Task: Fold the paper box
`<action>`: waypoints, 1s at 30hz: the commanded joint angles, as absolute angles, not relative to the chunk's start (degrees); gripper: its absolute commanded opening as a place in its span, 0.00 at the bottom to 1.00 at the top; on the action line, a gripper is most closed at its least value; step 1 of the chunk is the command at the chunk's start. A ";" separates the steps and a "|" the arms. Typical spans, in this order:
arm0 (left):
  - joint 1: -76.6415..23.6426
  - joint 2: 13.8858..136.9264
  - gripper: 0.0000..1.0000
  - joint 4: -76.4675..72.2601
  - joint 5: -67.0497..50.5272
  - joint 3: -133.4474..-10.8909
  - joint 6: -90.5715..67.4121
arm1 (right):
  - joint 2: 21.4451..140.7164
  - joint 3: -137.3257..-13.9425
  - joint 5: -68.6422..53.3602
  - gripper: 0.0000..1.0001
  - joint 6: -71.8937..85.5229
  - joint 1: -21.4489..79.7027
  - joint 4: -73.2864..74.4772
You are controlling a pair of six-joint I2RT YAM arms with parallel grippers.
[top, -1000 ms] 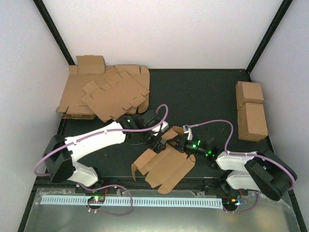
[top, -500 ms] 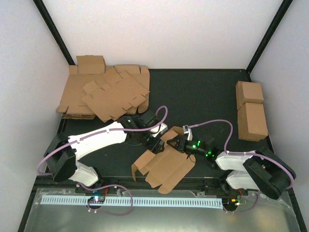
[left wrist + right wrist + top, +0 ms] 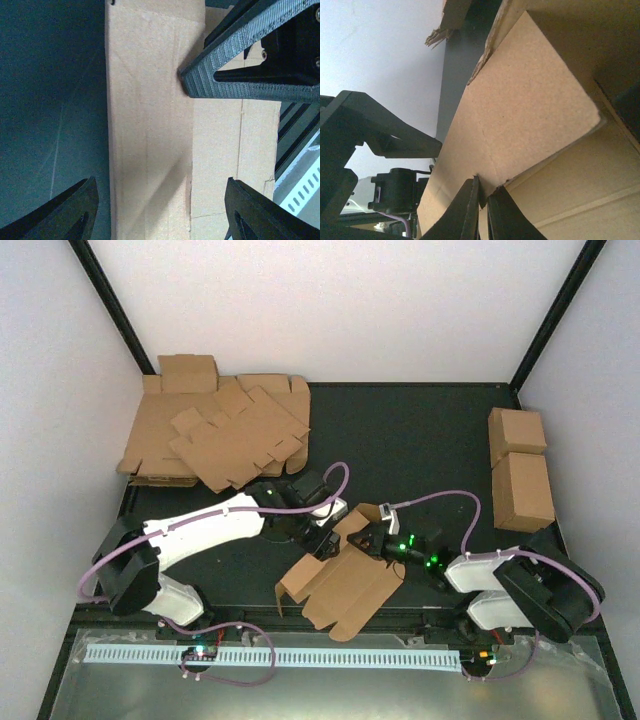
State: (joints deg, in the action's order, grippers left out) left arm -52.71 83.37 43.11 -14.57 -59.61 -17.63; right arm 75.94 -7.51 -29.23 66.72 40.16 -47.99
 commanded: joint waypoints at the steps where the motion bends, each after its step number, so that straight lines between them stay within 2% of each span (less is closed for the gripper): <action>1: -54.14 84.90 0.72 43.58 -12.74 -60.18 -17.41 | 76.84 -6.59 -28.65 0.08 65.75 40.51 -49.40; 8: -58.52 88.69 0.67 49.88 -3.51 -64.75 -18.39 | 75.99 -6.33 -28.57 0.08 65.84 40.47 -48.96; 13: -60.64 91.66 0.58 52.22 0.10 -67.13 -19.19 | 75.96 -6.33 -28.65 0.08 65.92 40.49 -49.00; 20: -62.15 92.49 0.57 53.33 3.08 -68.38 -20.20 | 75.26 -6.24 -28.48 0.08 66.01 40.43 -48.63; 30: -64.38 94.19 0.45 55.02 6.57 -70.22 -20.96 | 73.65 -6.42 -27.96 0.19 65.67 40.51 -46.46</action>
